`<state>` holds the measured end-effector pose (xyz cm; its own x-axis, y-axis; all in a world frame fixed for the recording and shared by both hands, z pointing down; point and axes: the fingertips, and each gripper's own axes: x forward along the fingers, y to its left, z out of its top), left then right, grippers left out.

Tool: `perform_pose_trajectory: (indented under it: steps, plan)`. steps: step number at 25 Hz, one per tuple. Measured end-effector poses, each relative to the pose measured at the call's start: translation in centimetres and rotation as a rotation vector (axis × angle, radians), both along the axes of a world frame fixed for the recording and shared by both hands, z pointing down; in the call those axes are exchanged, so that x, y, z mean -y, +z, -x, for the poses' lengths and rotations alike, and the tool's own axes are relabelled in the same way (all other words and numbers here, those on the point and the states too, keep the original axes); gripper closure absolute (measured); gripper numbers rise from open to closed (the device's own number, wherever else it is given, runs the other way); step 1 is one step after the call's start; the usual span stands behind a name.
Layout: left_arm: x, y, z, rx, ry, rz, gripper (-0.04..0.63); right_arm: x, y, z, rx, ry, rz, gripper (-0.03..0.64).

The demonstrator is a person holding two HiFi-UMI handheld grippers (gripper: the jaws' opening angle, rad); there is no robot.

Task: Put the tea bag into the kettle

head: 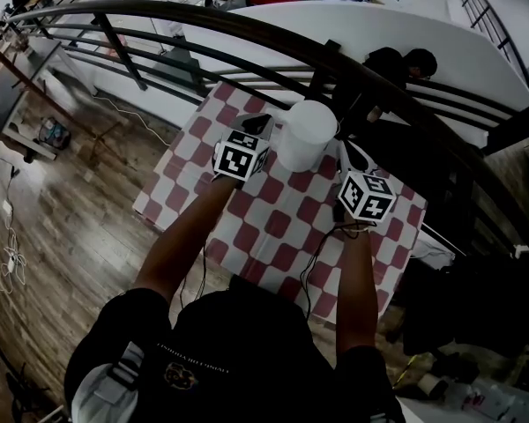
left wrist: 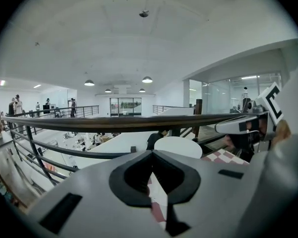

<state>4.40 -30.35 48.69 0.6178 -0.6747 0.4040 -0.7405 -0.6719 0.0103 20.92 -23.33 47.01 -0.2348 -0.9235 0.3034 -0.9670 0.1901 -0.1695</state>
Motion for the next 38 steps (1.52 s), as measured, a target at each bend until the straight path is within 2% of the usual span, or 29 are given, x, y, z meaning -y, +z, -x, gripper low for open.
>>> perform_pose_trajectory:
  steps: [15, 20, 27, 34, 38]
  plan:
    - [3.5, 2.1, -0.2, -0.018, -0.079, 0.046, 0.597, 1.0, 2.0, 0.0, 0.005, -0.010, 0.040, 0.606]
    - [3.5, 3.3, -0.6, -0.011, -0.080, 0.075, 0.597, 1.1, 2.0, -0.6, 0.007, -0.003, 0.037, 0.606]
    - [3.7, 3.2, -0.5, -0.027, -0.064, 0.044, 0.597, 1.3, 1.7, -0.9, 0.011, -0.002, 0.034, 0.606]
    - [3.6, 3.8, -0.4, -0.027, -0.066, 0.050, 0.597, 1.6, 2.6, -0.4, 0.022, -0.004, 0.052, 0.606]
    - [3.6, 3.9, -0.4, -0.052, -0.054, 0.067, 0.597, 2.0, 3.9, -0.1, 0.029, -0.001, 0.076, 0.606]
